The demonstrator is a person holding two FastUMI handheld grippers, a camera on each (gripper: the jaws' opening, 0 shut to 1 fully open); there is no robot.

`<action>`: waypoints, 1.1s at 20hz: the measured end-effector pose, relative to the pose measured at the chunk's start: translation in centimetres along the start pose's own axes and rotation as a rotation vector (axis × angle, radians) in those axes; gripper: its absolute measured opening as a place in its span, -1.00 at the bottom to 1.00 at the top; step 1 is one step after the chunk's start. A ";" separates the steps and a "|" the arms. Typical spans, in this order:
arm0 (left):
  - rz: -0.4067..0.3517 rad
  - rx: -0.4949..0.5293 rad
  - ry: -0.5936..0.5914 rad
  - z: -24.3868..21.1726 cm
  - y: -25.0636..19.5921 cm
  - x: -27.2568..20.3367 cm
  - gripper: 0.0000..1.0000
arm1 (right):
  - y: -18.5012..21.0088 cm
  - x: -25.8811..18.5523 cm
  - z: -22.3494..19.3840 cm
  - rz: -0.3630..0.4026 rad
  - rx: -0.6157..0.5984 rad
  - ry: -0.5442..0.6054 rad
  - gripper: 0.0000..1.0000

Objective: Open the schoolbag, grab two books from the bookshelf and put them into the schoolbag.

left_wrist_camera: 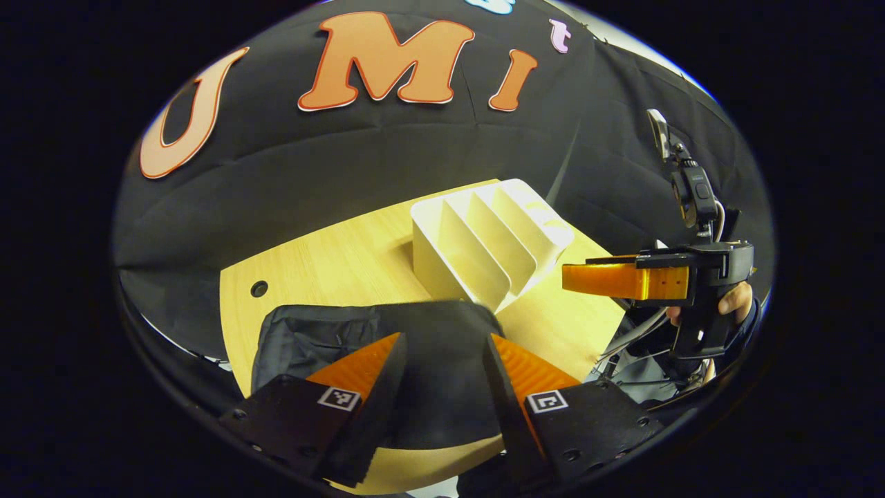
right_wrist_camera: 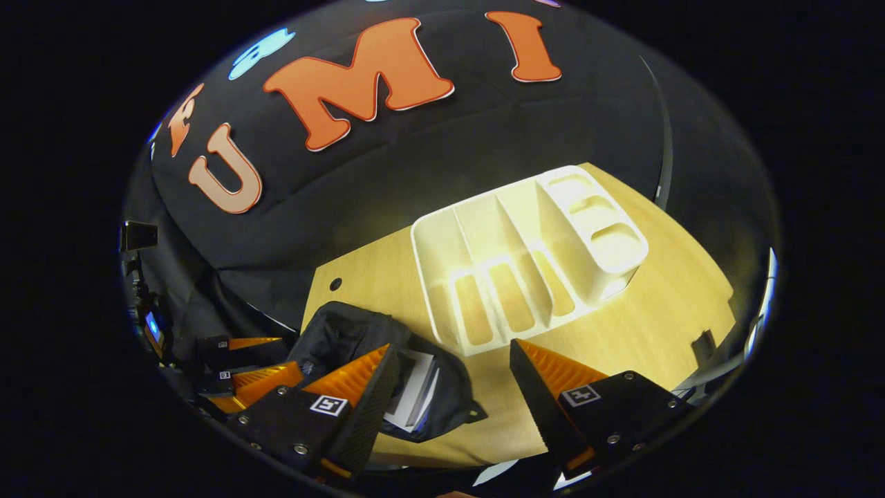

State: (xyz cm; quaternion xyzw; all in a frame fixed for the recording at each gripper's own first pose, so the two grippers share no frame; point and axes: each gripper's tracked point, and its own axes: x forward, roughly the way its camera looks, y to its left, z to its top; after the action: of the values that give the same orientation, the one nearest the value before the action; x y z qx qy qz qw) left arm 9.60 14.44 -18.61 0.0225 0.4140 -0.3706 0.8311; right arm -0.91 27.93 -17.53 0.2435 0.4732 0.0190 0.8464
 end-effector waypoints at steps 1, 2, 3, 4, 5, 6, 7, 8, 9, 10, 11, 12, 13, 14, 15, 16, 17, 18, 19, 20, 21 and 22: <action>0.014 -0.012 -0.009 0.3 -1.0 0.3 0.52 | -0.9 -0.5 0.6 0.012 -0.009 -0.008 0.92; 0.024 -0.019 -0.021 1.0 -2.2 0.7 0.65 | -1.7 -0.9 1.5 0.027 -0.014 -0.024 0.92; 0.045 -0.023 -0.036 1.8 -3.0 1.2 0.79 | -2.5 -1.2 2.5 0.035 -0.023 -0.044 0.92; 0.065 -0.031 -0.053 2.4 -4.0 1.4 0.84 | -3.3 -1.6 3.6 0.038 -0.044 -0.066 0.92; 0.086 -0.041 -0.080 3.5 -4.8 1.5 0.89 | -4.2 -2.1 4.7 0.035 -0.070 -0.092 0.92; 0.106 -0.056 -0.110 4.8 -5.5 1.8 0.93 | -5.0 -2.6 5.9 0.033 -0.104 -0.120 0.92; 0.127 -0.074 -0.149 5.6 -6.1 1.9 0.95 | -5.9 -3.1 7.0 0.025 -0.135 -0.154 0.92; 0.149 -0.097 -0.197 6.8 -6.8 1.6 0.96 | -6.7 -3.7 8.4 0.021 -0.164 -0.189 0.92; 0.162 -0.125 -0.237 8.2 -7.7 1.4 0.96 | -7.3 -4.5 9.5 0.020 -0.189 -0.224 0.92; 0.176 -0.149 -0.276 9.4 -8.8 1.1 0.96 | -7.7 -5.3 10.6 0.022 -0.215 -0.260 0.92; 0.206 -0.162 -0.324 10.6 -9.4 0.8 0.96 | -8.3 -6.0 11.7 0.022 -0.241 -0.298 0.92; 0.249 -0.169 -0.364 11.6 -9.7 0.4 0.96 | -8.6 -6.7 12.7 0.028 -0.267 -0.330 0.92; 0.292 -0.173 -0.411 12.8 -10.1 -0.4 0.96 | -8.8 -7.5 13.3 0.043 -0.286 -0.357 0.92; 0.325 -0.177 -0.453 13.6 -10.7 -1.0 0.96 | -8.8 -8.3 13.8 0.072 -0.301 -0.382 0.92; 0.346 -0.186 -0.493 14.4 -11.5 -1.6 0.96 | -9.0 -9.2 14.0 0.096 -0.311 -0.404 0.92; 0.360 -0.202 -0.524 14.6 -12.1 -1.8 0.95 | -9.1 -9.8 14.2 0.121 -0.321 -0.425 0.92; 0.373 -0.215 -0.553 14.7 -12.7 -2.2 0.96 | -9.4 -10.2 14.3 0.129 -0.331 -0.448 0.91; 0.395 -0.217 -0.577 15.1 -13.1 -2.7 0.95 | -9.6 -10.4 14.7 0.132 -0.340 -0.475 0.91; 0.418 -0.211 -0.592 15.4 -13.2 -3.2 0.95 | -9.6 -10.6 14.8 0.133 -0.351 -0.497 0.91; 0.448 -0.203 -0.612 15.8 -13.3 -3.8 0.96 | -9.6 -10.8 14.9 0.131 -0.362 -0.521 0.91; 0.474 -0.197 -0.627 16.0 -13.3 -4.2 0.96 | -9.4 -10.9 15.0 0.134 -0.374 -0.546 0.91; 0.496 -0.194 -0.646 16.1 -13.3 -4.4 0.94 | -9.4 -11.1 15.0 0.133 -0.385 -0.562 0.90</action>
State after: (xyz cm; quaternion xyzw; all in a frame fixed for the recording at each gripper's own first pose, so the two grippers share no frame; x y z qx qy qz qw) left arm 10.31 1.83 -1.36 -0.0743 0.1470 -0.1065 0.9806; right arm 3.26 10.87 -6.32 0.1054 0.1926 0.0951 0.9709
